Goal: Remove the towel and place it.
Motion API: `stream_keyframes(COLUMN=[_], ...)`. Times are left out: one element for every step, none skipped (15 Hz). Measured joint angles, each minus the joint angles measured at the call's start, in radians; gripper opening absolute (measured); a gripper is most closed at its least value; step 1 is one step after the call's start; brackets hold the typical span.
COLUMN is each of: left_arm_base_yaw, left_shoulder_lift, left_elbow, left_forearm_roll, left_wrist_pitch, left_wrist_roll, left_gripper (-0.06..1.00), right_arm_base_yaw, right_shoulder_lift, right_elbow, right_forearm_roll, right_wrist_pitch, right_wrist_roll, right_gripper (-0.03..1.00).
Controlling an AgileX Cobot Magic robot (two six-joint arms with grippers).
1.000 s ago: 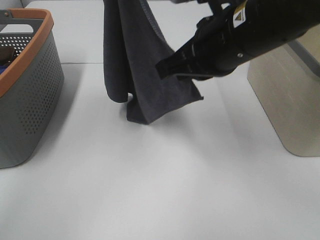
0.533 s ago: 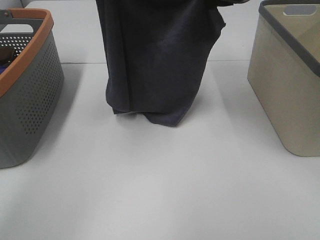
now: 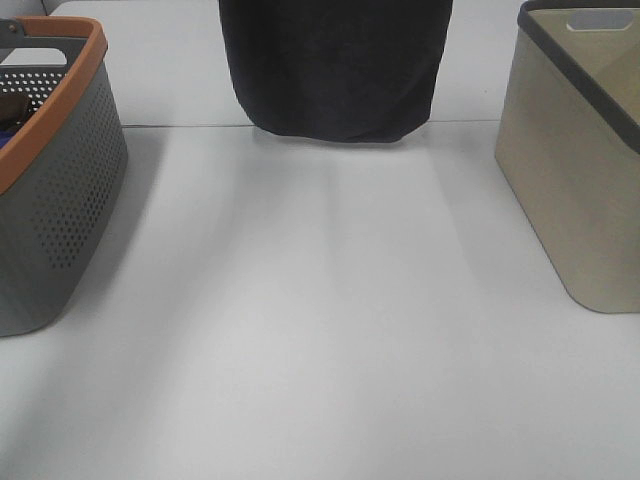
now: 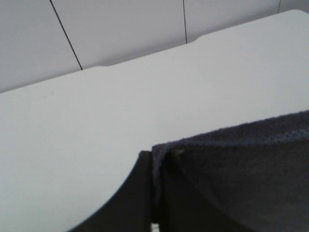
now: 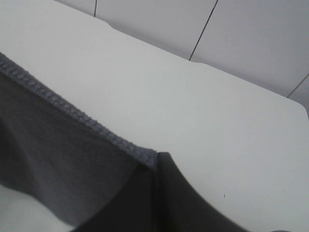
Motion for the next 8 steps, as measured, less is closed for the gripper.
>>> stream_keyframes(left_arm_base_yaw=[0.000, -0.003, -0.007, -0.012, -0.019, -0.025, -0.027, -0.027], left_shoulder_lift=[0.016, 0.024, 0.040, 0.052, 0.065, 0.079, 0.088, 0.095], left_elbow=[0.000, 0.000, 0.000, 0.000, 0.000, 0.000, 0.000, 0.000], left_forearm_roll=[-0.006, -0.018, -0.047, -0.086, -0.118, -0.151, -0.182, -0.220], left_wrist_pitch=[0.032, 0.063, 0.129, 0.204, 0.282, 0.364, 0.444, 0.509], left_wrist_roll=[0.000, 0.000, 0.001, 0.008, 0.020, 0.033, 0.041, 0.050], left_gripper=[0.00, 0.00, 0.00, 0.00, 0.00, 0.00, 0.00, 0.00], right_arm_base_yaw=[0.000, 0.000, 0.000, 0.002, 0.002, 0.003, 0.003, 0.003], right_shoulder_lift=[0.023, 0.036, 0.061, 0.079, 0.094, 0.106, 0.110, 0.111], right_elbow=[0.000, 0.000, 0.000, 0.000, 0.000, 0.000, 0.000, 0.000], right_forearm_roll=[-0.008, -0.008, -0.002, 0.021, 0.062, 0.098, 0.140, 0.176], right_wrist_pitch=[0.036, 0.059, 0.129, 0.197, 0.272, 0.333, 0.391, 0.436], right_wrist_roll=[0.000, -0.001, -0.003, -0.004, -0.005, -0.005, -0.005, -0.005], right_gripper=[0.00, 0.00, 0.00, 0.00, 0.00, 0.00, 0.00, 0.00])
